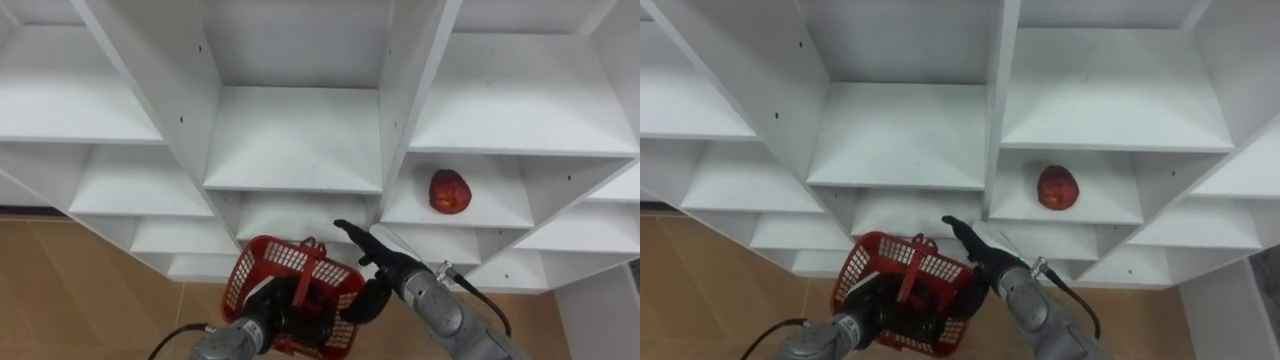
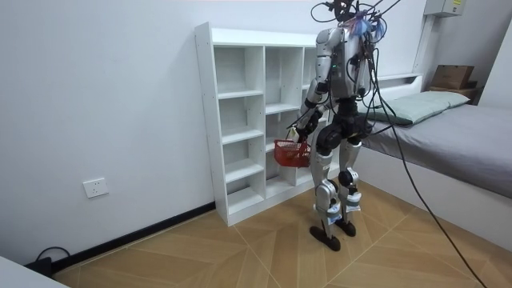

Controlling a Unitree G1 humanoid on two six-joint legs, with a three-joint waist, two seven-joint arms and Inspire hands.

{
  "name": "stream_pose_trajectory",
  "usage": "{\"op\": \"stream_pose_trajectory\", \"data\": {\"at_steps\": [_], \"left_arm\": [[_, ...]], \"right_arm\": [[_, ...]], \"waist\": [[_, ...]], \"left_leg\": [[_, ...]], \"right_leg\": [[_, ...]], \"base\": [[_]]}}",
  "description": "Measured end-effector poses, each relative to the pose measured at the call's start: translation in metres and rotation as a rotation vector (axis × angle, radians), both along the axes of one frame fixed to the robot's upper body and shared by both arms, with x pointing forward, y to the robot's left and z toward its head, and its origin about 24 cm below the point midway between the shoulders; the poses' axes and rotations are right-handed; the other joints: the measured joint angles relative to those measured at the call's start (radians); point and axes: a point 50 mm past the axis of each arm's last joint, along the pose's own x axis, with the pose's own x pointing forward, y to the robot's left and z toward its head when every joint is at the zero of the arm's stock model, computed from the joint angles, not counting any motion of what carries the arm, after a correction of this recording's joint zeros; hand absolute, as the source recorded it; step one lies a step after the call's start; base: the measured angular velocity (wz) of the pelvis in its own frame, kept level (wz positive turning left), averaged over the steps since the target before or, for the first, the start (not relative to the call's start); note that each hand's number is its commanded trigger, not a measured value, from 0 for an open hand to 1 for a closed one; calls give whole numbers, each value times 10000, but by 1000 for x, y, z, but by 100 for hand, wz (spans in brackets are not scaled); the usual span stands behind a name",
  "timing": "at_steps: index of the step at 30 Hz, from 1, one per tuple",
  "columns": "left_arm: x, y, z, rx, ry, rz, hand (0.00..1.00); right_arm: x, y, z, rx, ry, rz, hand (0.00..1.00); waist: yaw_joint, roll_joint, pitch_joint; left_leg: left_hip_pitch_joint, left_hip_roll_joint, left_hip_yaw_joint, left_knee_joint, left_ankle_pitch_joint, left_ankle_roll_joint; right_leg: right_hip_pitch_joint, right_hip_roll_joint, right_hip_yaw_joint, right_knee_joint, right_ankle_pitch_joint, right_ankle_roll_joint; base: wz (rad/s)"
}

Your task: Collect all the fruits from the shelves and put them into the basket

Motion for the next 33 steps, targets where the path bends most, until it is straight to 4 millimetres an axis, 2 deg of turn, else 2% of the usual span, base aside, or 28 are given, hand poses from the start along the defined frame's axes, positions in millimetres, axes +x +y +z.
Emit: {"op": "stream_pose_trajectory", "data": {"at_steps": [11,18,22,26,30,31,33], "left_arm": [[1,2,1,-170,-3,221,100],[2,10,2,-35,-83,308,100],[3,21,4,30,-183,833,100],[-2,26,1,121,-74,1162,100],[-9,29,-1,105,25,1588,100],[-14,32,-3,60,152,1814,100],[-21,35,-7,0,391,2134,100]], "right_arm": [[-1,-3,-2,-41,114,-70,0],[3,-13,1,907,-5,-1507,0],[-16,-19,-5,1618,240,-2349,0],[-30,-26,-13,1858,566,-3060,0],[-32,-37,-5,2335,66,-4138,0],[-33,-41,-2,2409,-181,-4486,0],[-35,-47,1,2428,-495,-4934,0]], "waist": [[-44,29,1],[-421,11,-8],[-538,-82,-69],[-523,-119,-103],[-584,-140,-142],[-582,-149,-184],[-623,-138,-208]], "left_leg": [[91,-1,2,-13,0,-1],[388,4,85,-11,0,0],[631,9,143,-104,-1,-2],[1051,16,309,-278,-4,-3],[1220,14,399,-298,-11,6],[1295,15,401,-337,-11,6],[1431,20,402,-385,-11,5]], "right_leg": [[79,5,16,16,0,0],[337,-2,11,-5,-5,7],[539,16,22,-62,-7,9],[863,64,220,-163,-8,9],[1008,66,311,-203,-10,14],[1080,77,313,-270,-11,15],[1200,89,319,-337,-11,15]], "base": [[0],[-3],[-5],[-14],[-6],[0],[0]]}}
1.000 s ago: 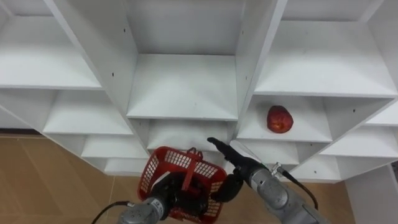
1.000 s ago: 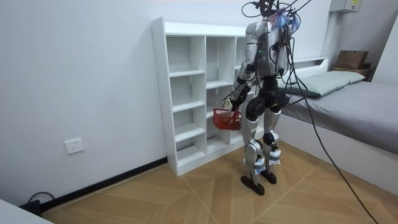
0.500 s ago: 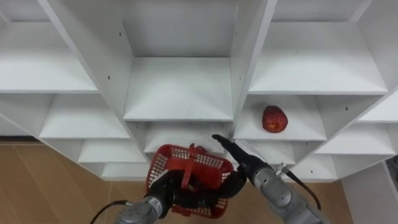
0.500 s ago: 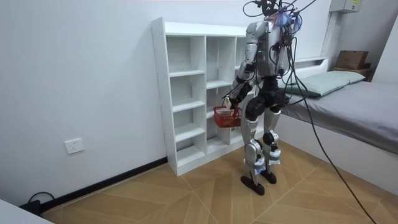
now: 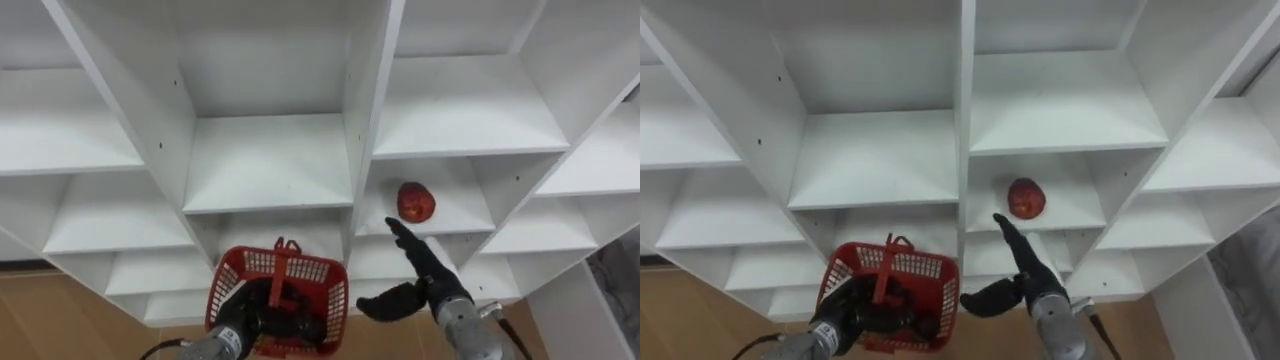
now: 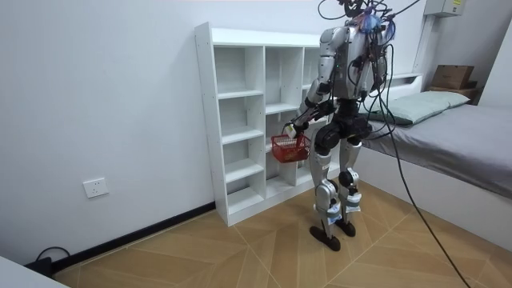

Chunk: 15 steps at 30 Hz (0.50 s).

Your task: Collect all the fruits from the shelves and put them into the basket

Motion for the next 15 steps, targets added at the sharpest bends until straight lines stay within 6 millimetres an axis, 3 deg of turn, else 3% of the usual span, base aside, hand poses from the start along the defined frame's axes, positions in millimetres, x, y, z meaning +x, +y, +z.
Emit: {"op": "stream_pose_trajectory", "data": {"at_steps": [3,15], "left_arm": [[-8,4,-4,84,231,314,100],[-7,17,-3,149,208,1663,100]], "right_arm": [[-3,-10,0,-181,-136,-649,0],[-1,-25,7,-246,-627,-1890,0]], "waist": [[-27,19,-9],[-157,27,-10]], "left_leg": [[122,1,2,-42,-1,-2],[134,53,17,-80,-34,-53]], "right_leg": [[73,15,20,-13,-1,2],[165,130,190,-167,22,-13]], "base": [[0],[-1]]}}
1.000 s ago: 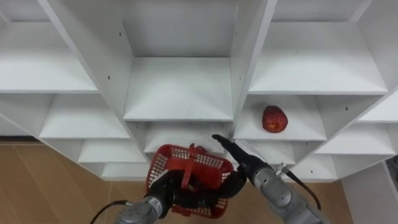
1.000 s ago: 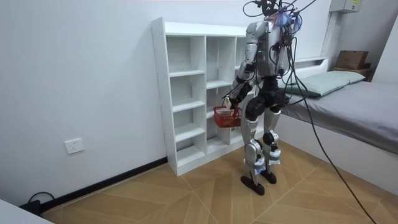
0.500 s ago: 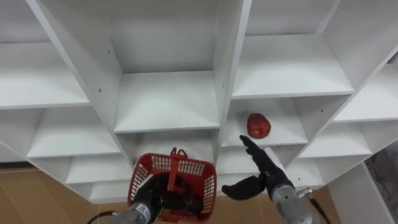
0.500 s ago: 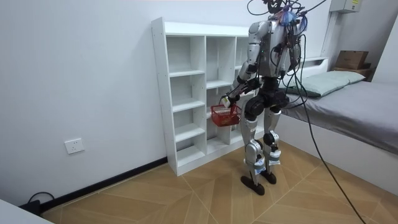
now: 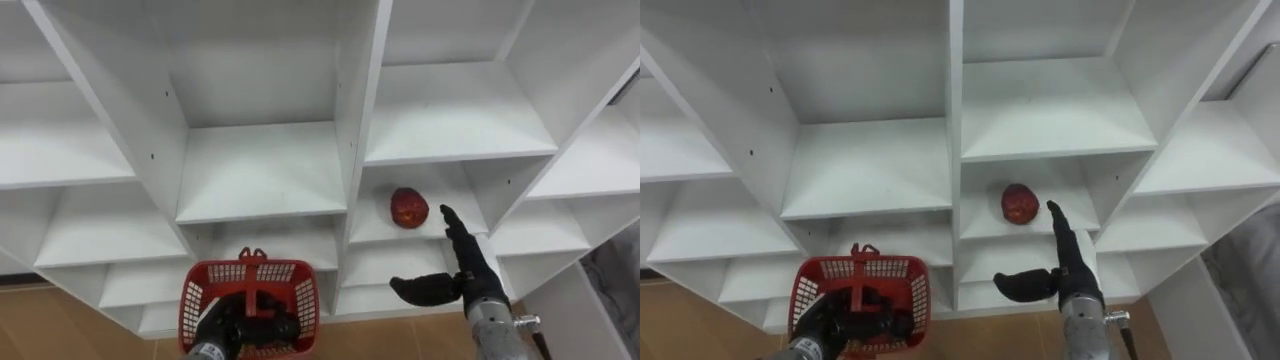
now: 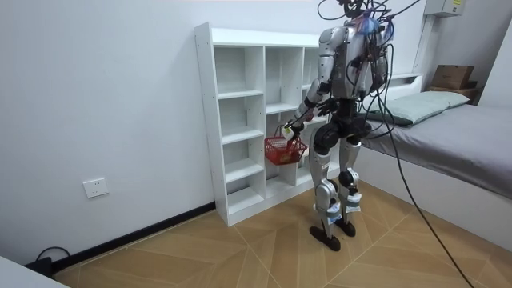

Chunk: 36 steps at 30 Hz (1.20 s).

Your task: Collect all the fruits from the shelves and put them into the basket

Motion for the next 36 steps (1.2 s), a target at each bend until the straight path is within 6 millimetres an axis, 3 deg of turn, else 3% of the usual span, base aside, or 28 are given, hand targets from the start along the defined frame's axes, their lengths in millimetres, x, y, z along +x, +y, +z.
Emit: {"op": "stream_pose_trajectory", "data": {"at_steps": [9,16,19,20,29,33,36], "left_arm": [[-6,3,-1,-125,129,578,100],[-7,14,2,12,66,706,100],[-8,22,3,235,116,697,100],[-10,25,2,316,173,702,100],[-20,36,-2,703,599,258,100],[-24,36,-5,656,826,132,100],[-26,36,-7,717,930,-19,100]], "right_arm": [[2,-16,7,-190,-334,-708,0],[10,-33,18,-379,-656,-1008,0],[19,-42,27,-574,-896,-980,0],[23,-44,29,-639,-992,-998,0],[43,-58,37,-1134,-928,-1067,0],[47,-62,32,-1087,-601,-1258,0],[50,-66,26,-981,-240,-1555,0]], "waist": [[-19,-77,13],[-10,-556,15],[5,-729,122],[10,-761,116],[39,-766,121],[42,-779,131],[293,-822,147]], "left_leg": [[175,31,12,-104,-18,-31],[168,36,25,-48,-20,-35],[116,48,10,54,-51,-35],[36,57,-4,124,-84,-38],[-987,64,-431,895,-195,-29],[-1371,55,-620,1311,-307,-4],[-1690,44,-752,1688,-364,-13]], "right_leg": [[93,29,18,20,-1,-2],[119,29,35,61,-14,-23],[79,3,-42,180,-24,-33],[29,-2,-89,196,-28,-38],[-732,-122,-562,715,-35,-42],[-782,-180,-841,760,-95,-113],[-1021,-244,-1001,1028,-241,-158]], "base": [[0],[0],[1],[0],[13],[15],[17]]}}
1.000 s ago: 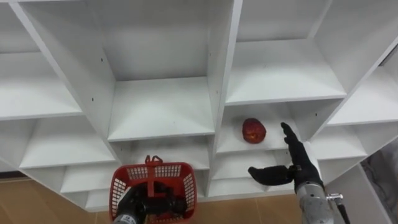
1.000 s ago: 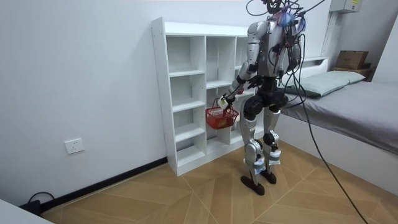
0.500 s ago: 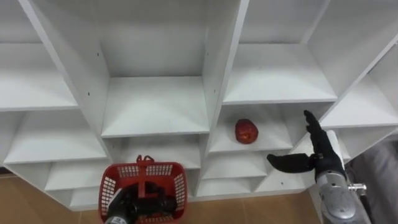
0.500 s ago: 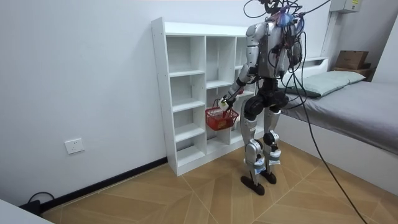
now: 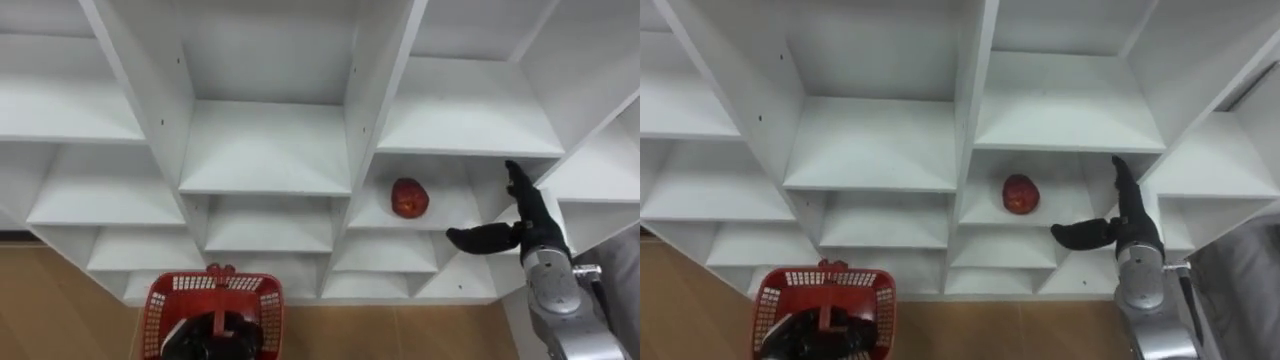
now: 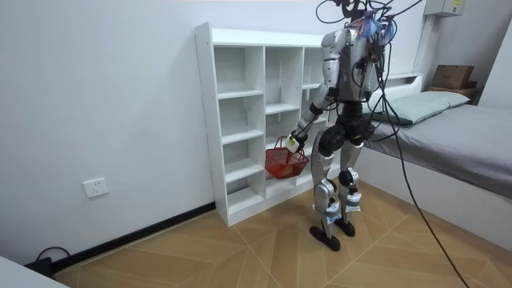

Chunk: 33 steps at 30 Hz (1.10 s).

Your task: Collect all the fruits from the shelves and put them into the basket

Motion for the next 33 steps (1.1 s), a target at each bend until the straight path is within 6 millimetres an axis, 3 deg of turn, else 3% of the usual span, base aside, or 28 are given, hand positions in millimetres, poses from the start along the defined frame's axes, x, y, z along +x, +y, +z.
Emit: {"op": "stream_pose_trajectory", "data": {"at_steps": [4,9,15,17,21,23,33], "left_arm": [[-9,4,-3,420,335,-358,100],[-8,3,-3,429,489,-548,100],[-7,0,-6,343,648,-749,100],[-6,-3,-6,282,635,-912,100],[-4,-8,-6,202,592,-1044,100],[-5,-6,-7,237,604,-1006,100],[-1,-9,-10,250,802,-968,100]], "right_arm": [[1,-2,0,-84,88,-134,0],[0,-2,-1,-57,111,-207,0],[2,-3,-4,-141,247,-441,0],[3,-3,-4,-179,237,-573,0],[3,-1,-6,-244,214,-750,0],[8,4,-3,-201,-2,-836,0],[18,17,2,-74,-479,-1650,0]], "waist": [[111,-129,-13],[156,-119,-5],[354,-128,19],[409,-124,93],[495,-130,122],[552,-166,146],[531,-171,143]], "left_leg": [[-377,0,-141,199,32,-37],[-612,8,-262,334,43,-52],[-816,4,-245,325,84,-87],[-911,7,-266,330,94,-103],[-1085,13,-270,319,103,-115],[-1152,18,-116,235,117,-124],[-1448,2,-67,90,237,-144]], "right_leg": [[-297,-42,-199,102,-40,-60],[-421,-42,-347,108,-26,-92],[-720,-58,-346,224,-37,-130],[-793,-55,-337,225,-38,-147],[-986,-46,-312,236,-38,-163],[-1226,-39,-96,392,-47,-176],[-1605,-41,-54,377,11,-214]], "base": [[10],[6],[-1],[0],[-2],[-22],[-2]]}}
